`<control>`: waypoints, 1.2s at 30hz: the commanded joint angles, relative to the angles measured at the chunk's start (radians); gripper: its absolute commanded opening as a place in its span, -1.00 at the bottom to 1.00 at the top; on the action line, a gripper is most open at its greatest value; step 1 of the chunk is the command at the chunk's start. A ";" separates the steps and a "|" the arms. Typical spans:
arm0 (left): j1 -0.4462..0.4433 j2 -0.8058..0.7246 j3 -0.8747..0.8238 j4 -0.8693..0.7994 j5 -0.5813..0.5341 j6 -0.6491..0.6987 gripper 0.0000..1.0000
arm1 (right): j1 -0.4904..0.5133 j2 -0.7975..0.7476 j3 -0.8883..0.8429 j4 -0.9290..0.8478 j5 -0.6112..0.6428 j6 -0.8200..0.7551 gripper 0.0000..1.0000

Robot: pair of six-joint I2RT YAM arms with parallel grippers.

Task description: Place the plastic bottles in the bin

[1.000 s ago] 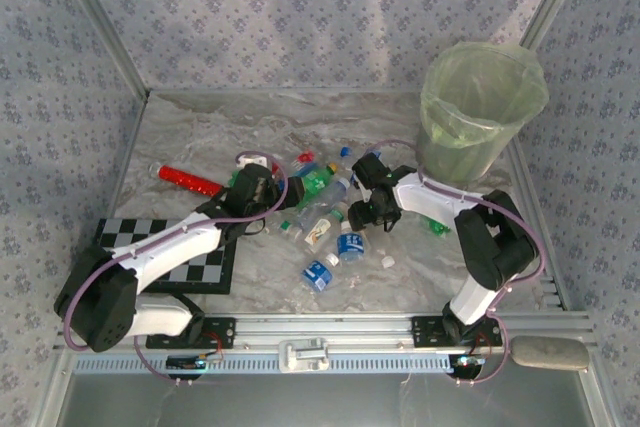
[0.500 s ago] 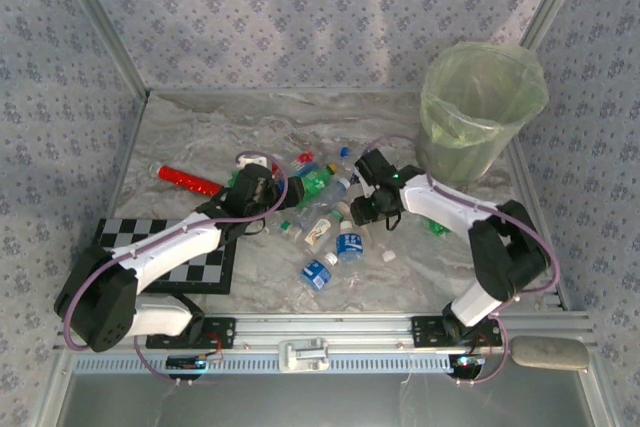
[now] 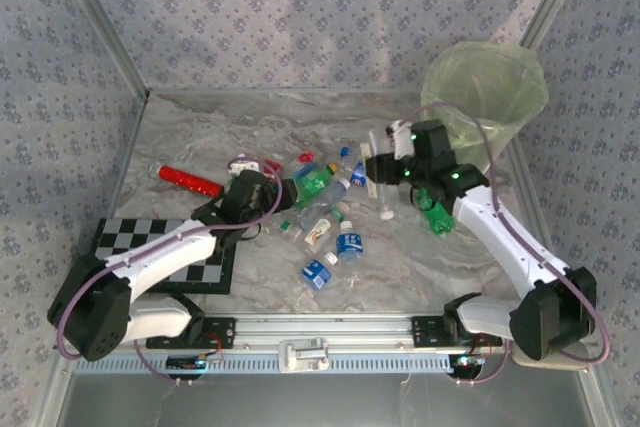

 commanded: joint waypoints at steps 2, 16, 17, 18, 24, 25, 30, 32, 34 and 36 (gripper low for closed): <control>0.005 -0.041 -0.027 0.031 -0.035 -0.031 1.00 | -0.097 -0.035 0.111 0.110 -0.180 0.061 0.01; 0.005 -0.093 -0.077 0.034 -0.047 -0.050 1.00 | -0.293 -0.031 0.383 0.338 0.122 0.001 0.03; 0.005 -0.096 -0.080 0.034 -0.046 -0.050 1.00 | -0.297 -0.023 0.395 0.342 0.174 -0.036 0.02; 0.005 -0.099 -0.083 0.034 -0.046 -0.052 1.00 | -0.300 -0.016 0.405 0.346 0.210 -0.065 0.03; 0.005 -0.112 -0.088 0.031 -0.050 -0.055 1.00 | -0.321 0.051 0.453 0.361 0.404 -0.231 0.03; 0.005 -0.113 -0.087 0.032 -0.050 -0.054 1.00 | -0.326 0.065 0.461 0.351 0.422 -0.243 0.04; 0.005 -0.100 -0.068 0.037 -0.049 -0.046 1.00 | -0.382 0.165 0.527 0.220 0.421 -0.232 0.06; 0.005 -0.091 -0.056 0.037 -0.041 -0.040 1.00 | -0.410 0.215 0.567 0.136 0.390 -0.198 0.06; 0.005 -0.081 -0.045 0.037 -0.034 -0.037 1.00 | -0.430 0.254 0.588 0.078 0.353 -0.169 0.07; 0.006 -0.074 -0.039 0.037 -0.025 -0.032 1.00 | -0.445 0.286 0.594 0.033 0.330 -0.145 0.07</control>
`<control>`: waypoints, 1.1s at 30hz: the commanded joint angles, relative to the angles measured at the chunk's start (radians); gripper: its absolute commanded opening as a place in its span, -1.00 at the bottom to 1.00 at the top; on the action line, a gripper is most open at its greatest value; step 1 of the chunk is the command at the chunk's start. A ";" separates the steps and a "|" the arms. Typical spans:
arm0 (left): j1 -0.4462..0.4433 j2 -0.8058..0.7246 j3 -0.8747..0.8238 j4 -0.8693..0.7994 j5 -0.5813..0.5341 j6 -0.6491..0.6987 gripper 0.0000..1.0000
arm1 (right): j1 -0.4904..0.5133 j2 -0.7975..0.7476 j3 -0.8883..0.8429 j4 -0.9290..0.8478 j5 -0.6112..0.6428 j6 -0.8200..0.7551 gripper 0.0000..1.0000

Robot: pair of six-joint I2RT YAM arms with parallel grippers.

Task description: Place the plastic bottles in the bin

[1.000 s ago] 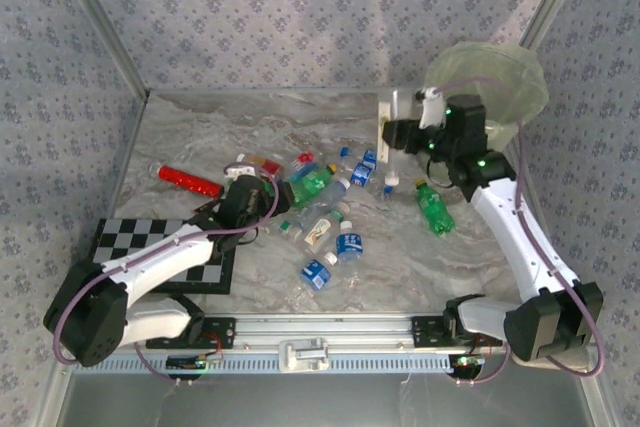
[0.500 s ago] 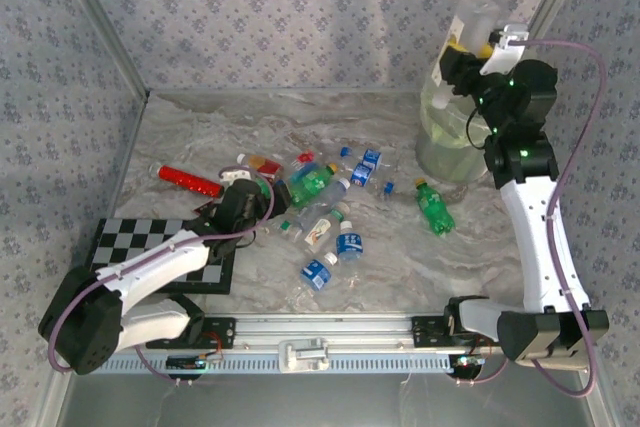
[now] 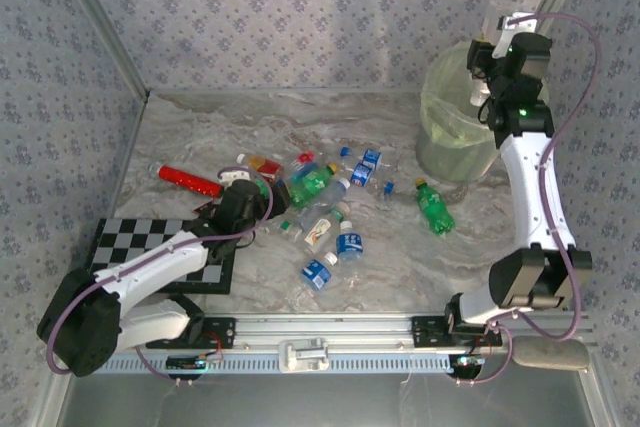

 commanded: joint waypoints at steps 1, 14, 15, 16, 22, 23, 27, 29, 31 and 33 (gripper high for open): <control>0.005 0.015 0.045 0.019 0.007 0.012 1.00 | -0.026 0.042 0.044 -0.135 -0.044 0.050 0.07; 0.005 0.022 0.048 0.020 0.024 0.004 1.00 | -0.059 0.261 0.143 -0.358 -0.148 0.125 0.08; 0.005 0.020 0.047 0.020 0.024 0.002 1.00 | -0.059 0.273 0.152 -0.359 -0.148 0.128 0.09; 0.006 0.019 0.043 0.020 0.024 0.000 1.00 | -0.060 0.285 0.159 -0.383 -0.145 0.131 0.09; 0.006 0.002 0.025 0.017 0.014 -0.007 1.00 | -0.062 0.336 0.189 -0.426 -0.144 0.152 0.15; 0.006 0.001 0.022 0.017 0.013 -0.007 1.00 | -0.062 0.342 0.197 -0.431 -0.145 0.154 0.17; 0.005 -0.007 0.011 0.017 0.008 -0.013 1.00 | -0.061 0.358 0.220 -0.441 -0.154 0.165 0.31; 0.005 -0.013 0.006 0.017 0.006 -0.016 1.00 | -0.060 0.359 0.235 -0.446 -0.154 0.169 0.47; 0.006 -0.016 0.002 0.017 0.003 -0.015 1.00 | -0.058 0.356 0.249 -0.448 -0.153 0.170 0.61; 0.006 -0.021 -0.002 0.016 -0.001 -0.017 1.00 | -0.056 0.348 0.264 -0.451 -0.148 0.169 0.71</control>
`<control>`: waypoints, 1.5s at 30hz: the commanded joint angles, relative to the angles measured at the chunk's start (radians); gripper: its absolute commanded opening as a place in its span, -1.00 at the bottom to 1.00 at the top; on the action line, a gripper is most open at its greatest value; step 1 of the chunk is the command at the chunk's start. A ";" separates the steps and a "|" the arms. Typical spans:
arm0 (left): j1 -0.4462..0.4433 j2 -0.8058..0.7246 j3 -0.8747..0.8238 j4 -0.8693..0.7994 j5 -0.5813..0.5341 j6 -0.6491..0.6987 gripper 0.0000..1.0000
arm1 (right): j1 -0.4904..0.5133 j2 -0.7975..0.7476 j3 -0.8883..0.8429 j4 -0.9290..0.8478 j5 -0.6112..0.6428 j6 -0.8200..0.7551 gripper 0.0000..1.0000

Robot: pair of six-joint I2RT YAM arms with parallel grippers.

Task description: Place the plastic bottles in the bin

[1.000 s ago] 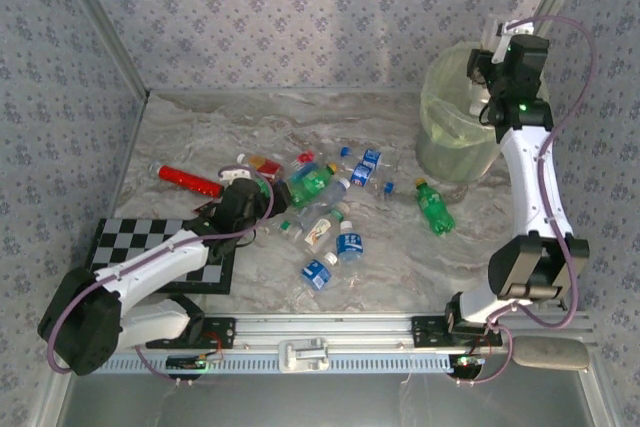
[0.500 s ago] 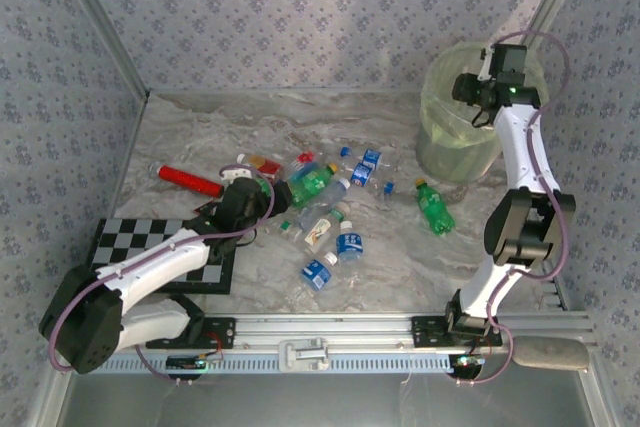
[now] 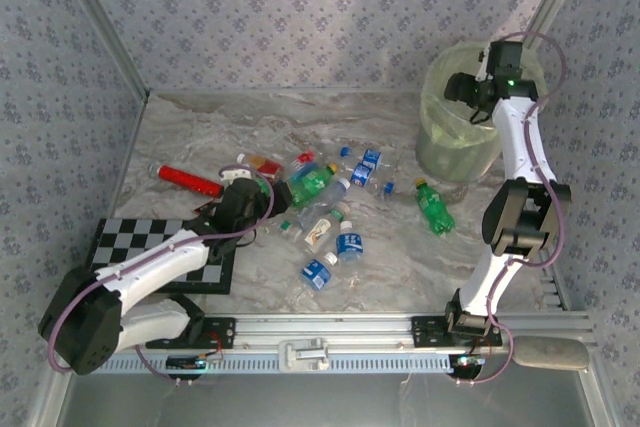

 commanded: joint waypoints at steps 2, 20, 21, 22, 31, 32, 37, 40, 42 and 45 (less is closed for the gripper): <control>0.005 -0.033 -0.012 0.007 -0.013 -0.016 1.00 | 0.002 -0.018 0.066 -0.026 -0.001 0.005 0.80; 0.005 -0.104 0.051 -0.148 0.010 0.116 1.00 | 0.238 -0.537 -0.338 0.264 -0.050 0.076 1.00; 0.005 -0.111 0.055 -0.175 0.011 0.122 1.00 | 0.255 -0.565 -0.380 0.286 -0.068 0.088 1.00; 0.006 -0.120 0.057 -0.204 0.017 0.125 1.00 | 0.281 -0.599 -0.426 0.306 -0.086 0.106 1.00; -0.024 -0.207 0.053 -0.383 0.209 0.262 1.00 | 0.506 -0.711 -0.763 0.472 -0.100 0.201 1.00; -0.032 -0.209 0.056 -0.406 0.226 0.274 1.00 | 0.534 -0.698 -0.785 0.478 -0.105 0.208 1.00; -0.098 -0.186 0.060 -0.462 0.308 0.289 1.00 | 0.616 -0.616 -0.823 0.482 -0.081 0.221 1.00; -0.169 -0.149 0.051 -0.460 0.339 0.263 1.00 | 0.647 -0.568 -0.836 0.478 -0.026 0.231 1.00; -0.232 -0.121 0.044 -0.462 0.330 0.242 1.00 | 0.656 -0.536 -0.825 0.450 0.020 0.243 1.00; -0.320 -0.088 0.028 -0.451 0.310 0.200 1.00 | 0.657 -0.507 -0.802 0.401 0.069 0.237 1.00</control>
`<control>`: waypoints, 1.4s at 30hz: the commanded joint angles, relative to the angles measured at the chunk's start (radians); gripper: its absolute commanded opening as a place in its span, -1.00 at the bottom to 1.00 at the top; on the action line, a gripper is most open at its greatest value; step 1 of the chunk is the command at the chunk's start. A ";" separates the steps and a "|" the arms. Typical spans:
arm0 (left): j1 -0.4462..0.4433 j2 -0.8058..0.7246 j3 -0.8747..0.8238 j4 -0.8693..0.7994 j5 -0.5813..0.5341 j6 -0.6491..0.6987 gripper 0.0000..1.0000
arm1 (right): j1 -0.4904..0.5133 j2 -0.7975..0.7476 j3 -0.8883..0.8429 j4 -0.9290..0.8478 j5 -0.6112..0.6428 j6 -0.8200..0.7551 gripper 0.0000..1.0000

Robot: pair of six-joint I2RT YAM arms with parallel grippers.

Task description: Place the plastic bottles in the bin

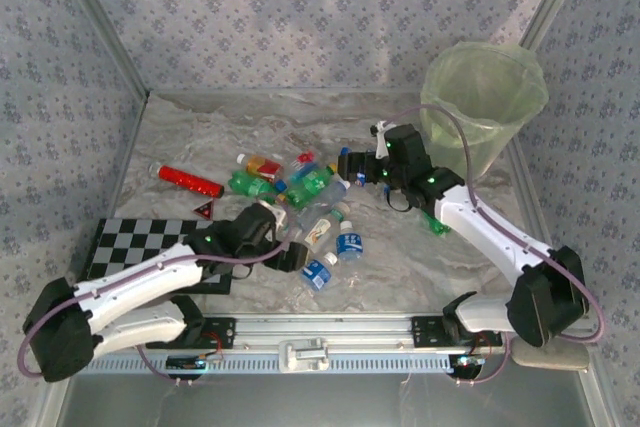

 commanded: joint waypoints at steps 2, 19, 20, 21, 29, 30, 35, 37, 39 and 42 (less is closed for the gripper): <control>-0.103 0.041 -0.009 -0.008 0.009 -0.063 1.00 | 0.003 0.017 0.022 -0.039 0.087 0.007 1.00; -0.234 0.258 0.015 -0.004 0.010 0.007 0.94 | -0.009 -0.001 -0.001 -0.040 0.118 0.003 1.00; -0.234 0.263 0.012 -0.003 0.010 0.009 0.90 | -0.009 -0.002 -0.001 -0.038 0.118 0.005 1.00; -0.235 0.269 0.011 -0.002 0.008 0.009 0.84 | -0.010 -0.002 -0.002 -0.035 0.116 0.006 1.00; -0.235 0.242 -0.002 -0.001 0.013 0.028 0.14 | -0.016 0.009 -0.002 -0.027 0.103 0.015 1.00; -0.235 0.235 -0.001 -0.006 0.014 0.034 0.09 | -0.015 0.012 -0.002 -0.027 0.107 0.019 1.00; -0.235 0.167 0.011 -0.017 0.009 0.066 -0.03 | -0.024 0.018 -0.002 -0.025 0.102 0.031 1.00; -0.235 0.133 0.024 -0.018 -0.011 0.074 -0.05 | -0.027 0.019 -0.002 -0.024 0.095 0.037 1.00; -0.234 0.095 0.044 -0.014 -0.049 0.076 -0.06 | -0.033 0.019 -0.004 -0.016 0.077 0.042 1.00; -0.202 0.044 0.060 0.040 -0.082 0.059 -0.09 | -0.040 0.018 -0.013 0.011 0.039 0.058 1.00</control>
